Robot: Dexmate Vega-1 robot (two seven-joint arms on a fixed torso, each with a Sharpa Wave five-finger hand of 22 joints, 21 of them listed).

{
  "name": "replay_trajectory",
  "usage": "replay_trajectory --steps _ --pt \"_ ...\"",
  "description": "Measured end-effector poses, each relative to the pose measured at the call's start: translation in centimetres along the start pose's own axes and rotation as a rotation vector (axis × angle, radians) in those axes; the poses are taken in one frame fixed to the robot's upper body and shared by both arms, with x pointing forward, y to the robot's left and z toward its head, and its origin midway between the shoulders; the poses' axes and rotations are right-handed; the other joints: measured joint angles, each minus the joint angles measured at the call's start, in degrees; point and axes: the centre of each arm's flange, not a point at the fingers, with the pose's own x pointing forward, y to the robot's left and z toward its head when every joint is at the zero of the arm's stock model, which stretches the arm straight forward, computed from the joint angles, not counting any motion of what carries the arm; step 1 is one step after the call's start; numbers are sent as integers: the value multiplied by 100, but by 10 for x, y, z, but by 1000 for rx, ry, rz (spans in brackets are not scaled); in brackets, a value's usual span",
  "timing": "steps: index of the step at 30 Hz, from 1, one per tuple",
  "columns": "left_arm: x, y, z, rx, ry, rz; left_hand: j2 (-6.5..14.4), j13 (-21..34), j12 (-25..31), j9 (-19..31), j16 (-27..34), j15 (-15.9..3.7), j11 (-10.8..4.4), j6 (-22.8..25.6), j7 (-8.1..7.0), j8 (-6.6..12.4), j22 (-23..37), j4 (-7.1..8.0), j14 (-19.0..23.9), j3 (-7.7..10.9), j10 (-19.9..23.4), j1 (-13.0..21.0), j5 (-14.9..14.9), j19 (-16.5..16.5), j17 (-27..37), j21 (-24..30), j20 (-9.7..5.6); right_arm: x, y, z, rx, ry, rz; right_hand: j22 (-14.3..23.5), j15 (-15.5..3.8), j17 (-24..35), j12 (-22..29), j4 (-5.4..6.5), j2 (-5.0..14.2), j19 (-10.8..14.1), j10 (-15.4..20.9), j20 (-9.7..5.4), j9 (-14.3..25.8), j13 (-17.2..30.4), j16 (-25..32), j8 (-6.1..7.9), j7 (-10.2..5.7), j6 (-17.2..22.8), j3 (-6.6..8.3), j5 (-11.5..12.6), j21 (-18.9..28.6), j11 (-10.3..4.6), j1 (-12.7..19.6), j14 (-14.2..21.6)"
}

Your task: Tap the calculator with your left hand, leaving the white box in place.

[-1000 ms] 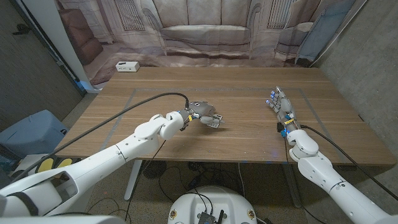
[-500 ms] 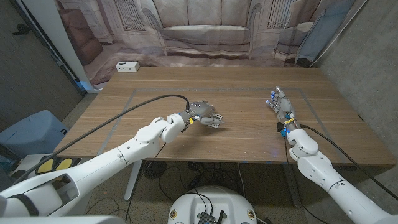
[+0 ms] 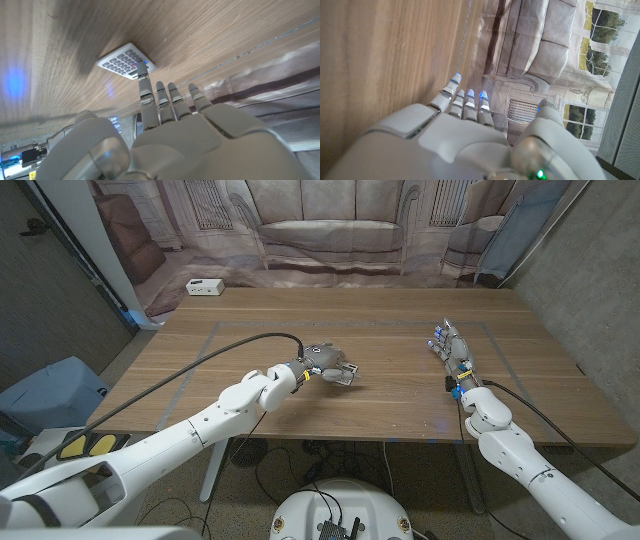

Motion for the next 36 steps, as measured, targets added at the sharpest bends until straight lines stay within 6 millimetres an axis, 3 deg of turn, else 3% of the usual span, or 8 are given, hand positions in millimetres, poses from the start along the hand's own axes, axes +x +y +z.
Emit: replay_trajectory --steps 36 --pt "-4 26 -9 -1 14 104 35 0 0 17 0 -31 -41 38 16 -21 0 -18 91 18 41 35 0 0 1 0 0 0 7 5 -3 -32 6 0 0 0 0 0 0 32 31 32 0 0 0 0 0 64 0 0 0 -31 0 0"
